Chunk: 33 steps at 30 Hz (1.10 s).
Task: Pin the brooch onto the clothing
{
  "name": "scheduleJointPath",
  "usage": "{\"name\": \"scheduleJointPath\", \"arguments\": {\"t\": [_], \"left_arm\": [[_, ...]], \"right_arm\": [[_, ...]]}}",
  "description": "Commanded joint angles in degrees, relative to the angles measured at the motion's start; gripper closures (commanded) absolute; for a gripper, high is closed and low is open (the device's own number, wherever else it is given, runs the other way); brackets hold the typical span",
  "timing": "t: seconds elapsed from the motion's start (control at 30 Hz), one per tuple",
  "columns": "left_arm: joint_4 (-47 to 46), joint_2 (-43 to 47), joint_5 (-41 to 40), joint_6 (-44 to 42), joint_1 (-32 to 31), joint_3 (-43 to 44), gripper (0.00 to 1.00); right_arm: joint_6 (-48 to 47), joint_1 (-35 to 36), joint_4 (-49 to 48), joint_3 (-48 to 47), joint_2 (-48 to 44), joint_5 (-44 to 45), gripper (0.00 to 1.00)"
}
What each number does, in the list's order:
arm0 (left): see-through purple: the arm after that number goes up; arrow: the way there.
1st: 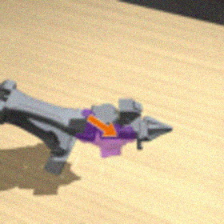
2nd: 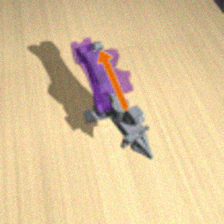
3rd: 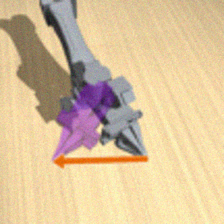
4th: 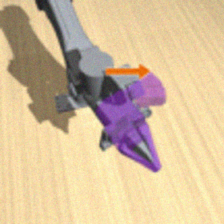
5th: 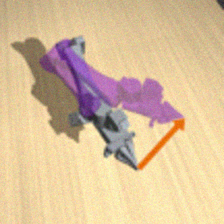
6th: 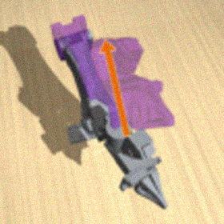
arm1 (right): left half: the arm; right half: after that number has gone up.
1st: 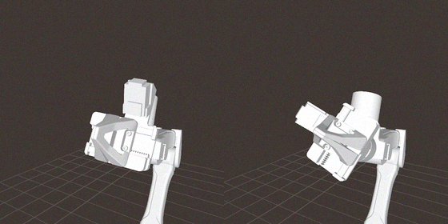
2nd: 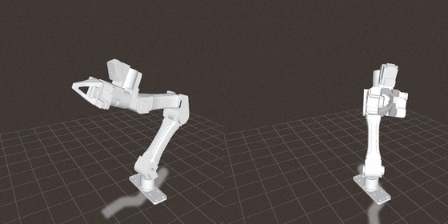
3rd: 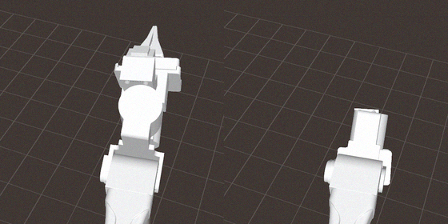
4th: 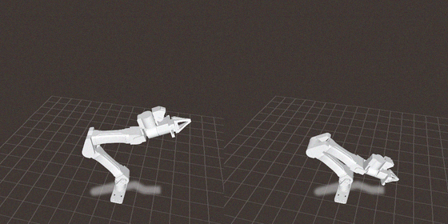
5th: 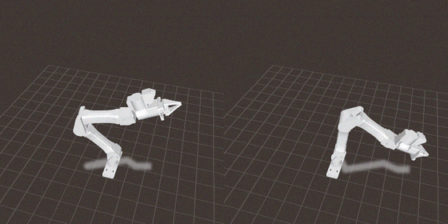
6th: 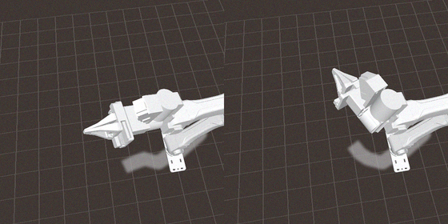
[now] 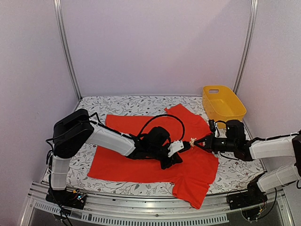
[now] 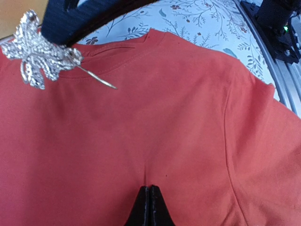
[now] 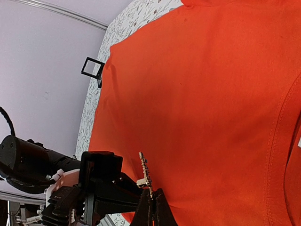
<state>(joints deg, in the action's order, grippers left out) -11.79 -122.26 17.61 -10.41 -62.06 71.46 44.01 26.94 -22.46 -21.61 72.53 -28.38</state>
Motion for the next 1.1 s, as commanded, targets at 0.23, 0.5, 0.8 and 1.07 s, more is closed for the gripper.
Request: {"name": "scheduleJointPath", "arguments": {"t": [0.23, 0.5, 0.8, 1.07], "left_arm": [[0.68, 1.23, 1.45, -1.20, 0.31, 0.95, 1.00], [-2.76, 0.61, 2.21, -1.49, 0.32, 0.51, 1.00], [-2.23, 0.01, 3.44, -3.24, 0.54, 1.38, 1.00], [-2.36, 0.10, 3.83, -2.95, 0.88, 1.49, 1.00]], "right_arm": [[4.65, -0.04, -10.49, 1.90, 8.63, -4.63, 1.00], [4.77, -0.06, -12.18, -1.09, 15.69, -8.91, 1.00], [5.63, 0.50, -11.12, -0.14, 15.25, -9.76, 1.00], [5.56, 1.50, -11.43, -1.91, 17.64, -10.46, 1.00]]}}
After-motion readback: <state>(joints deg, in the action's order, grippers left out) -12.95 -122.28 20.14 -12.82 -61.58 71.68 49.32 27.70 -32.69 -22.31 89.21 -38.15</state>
